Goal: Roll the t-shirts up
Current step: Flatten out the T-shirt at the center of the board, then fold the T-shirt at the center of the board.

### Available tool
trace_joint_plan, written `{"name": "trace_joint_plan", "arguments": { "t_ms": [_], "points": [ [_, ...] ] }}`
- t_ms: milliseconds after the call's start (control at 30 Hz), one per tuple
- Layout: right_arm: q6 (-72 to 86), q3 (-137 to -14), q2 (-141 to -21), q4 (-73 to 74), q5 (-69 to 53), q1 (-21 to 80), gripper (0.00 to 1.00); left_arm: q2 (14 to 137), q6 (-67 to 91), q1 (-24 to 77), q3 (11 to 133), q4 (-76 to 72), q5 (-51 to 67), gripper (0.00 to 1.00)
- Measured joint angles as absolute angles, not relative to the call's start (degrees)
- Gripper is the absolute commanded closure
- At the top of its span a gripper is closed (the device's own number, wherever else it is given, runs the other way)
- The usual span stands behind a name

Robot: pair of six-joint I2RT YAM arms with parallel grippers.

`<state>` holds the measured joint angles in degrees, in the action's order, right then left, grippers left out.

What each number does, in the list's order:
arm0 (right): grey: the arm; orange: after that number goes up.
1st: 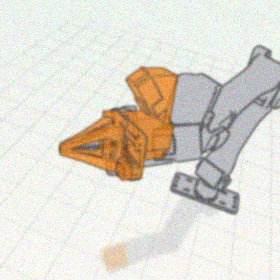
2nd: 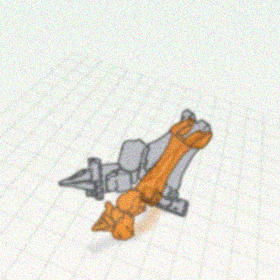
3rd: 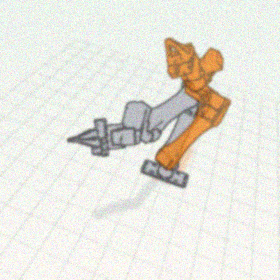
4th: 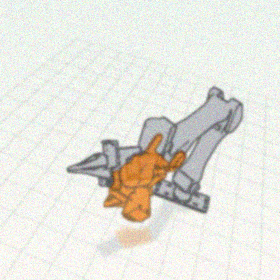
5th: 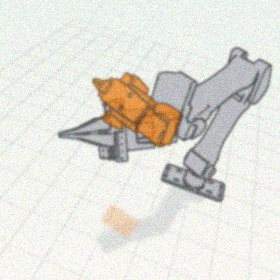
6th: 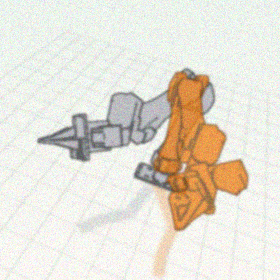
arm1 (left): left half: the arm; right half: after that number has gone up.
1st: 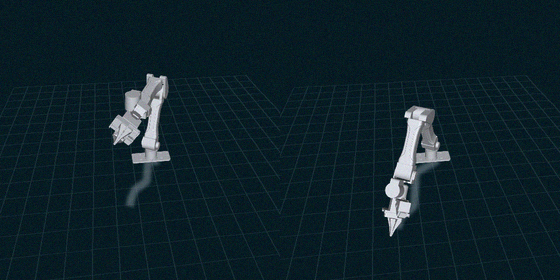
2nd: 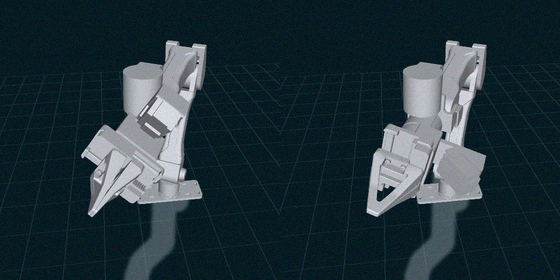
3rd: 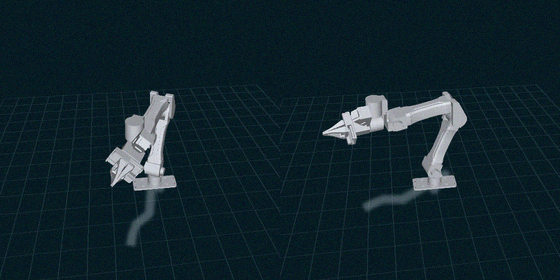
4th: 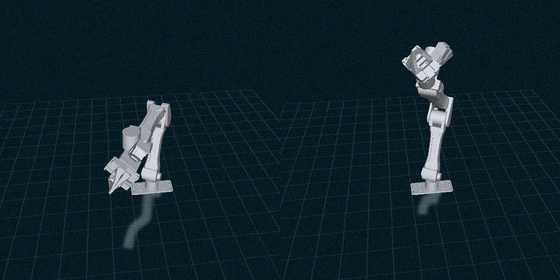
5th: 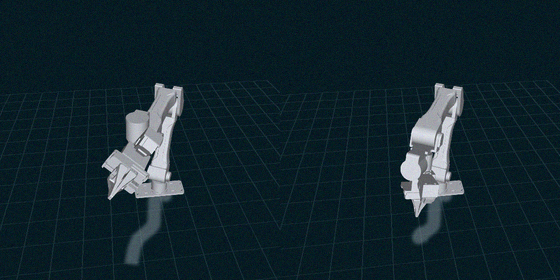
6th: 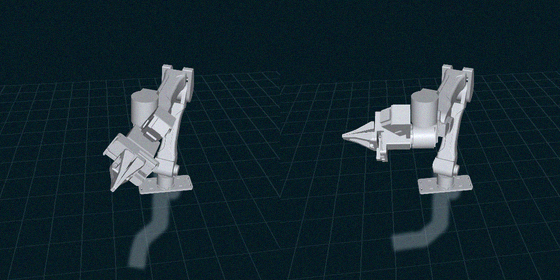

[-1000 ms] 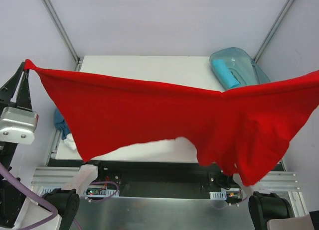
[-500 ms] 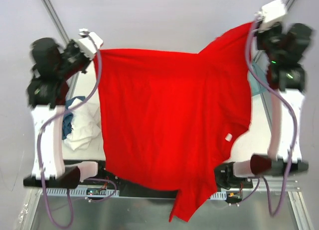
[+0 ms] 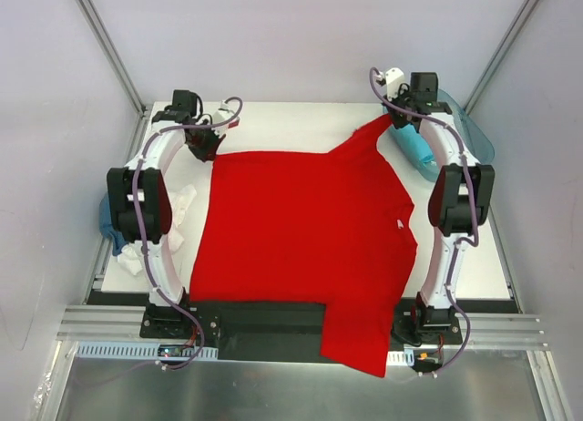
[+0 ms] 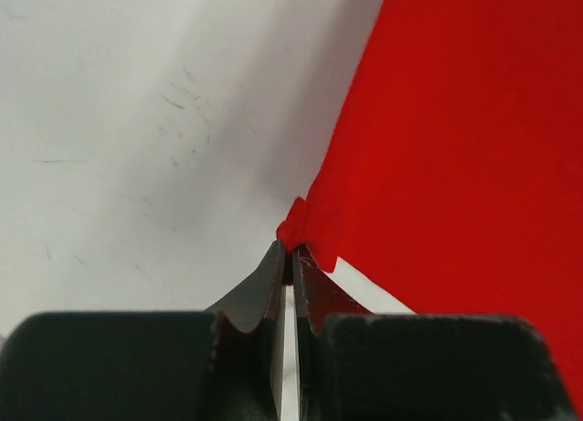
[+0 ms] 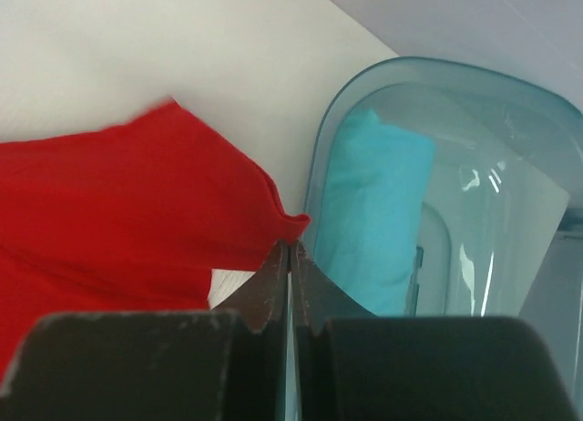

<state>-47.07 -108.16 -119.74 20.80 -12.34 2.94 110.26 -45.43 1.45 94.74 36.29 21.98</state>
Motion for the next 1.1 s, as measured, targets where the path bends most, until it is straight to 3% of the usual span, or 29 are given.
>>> {"name": "trace_joint_plan", "arguments": {
  "t_ms": [600,833,1100],
  "points": [
    [-52.16,-129.01,-137.97,14.37,2.87,8.08,0.99,124.51,-41.36,1.5,114.65,35.68,17.34,1.0],
    [-51.48,-125.73,-136.05,11.9,3.64,8.08,0.99,124.73,-40.91,1.5,114.56,35.83,16.32,1.0],
    [-52.07,-110.83,-121.78,16.75,0.27,8.29,0.99,120.68,-42.44,1.5,109.3,36.05,17.54,1.0]
  ]
}}
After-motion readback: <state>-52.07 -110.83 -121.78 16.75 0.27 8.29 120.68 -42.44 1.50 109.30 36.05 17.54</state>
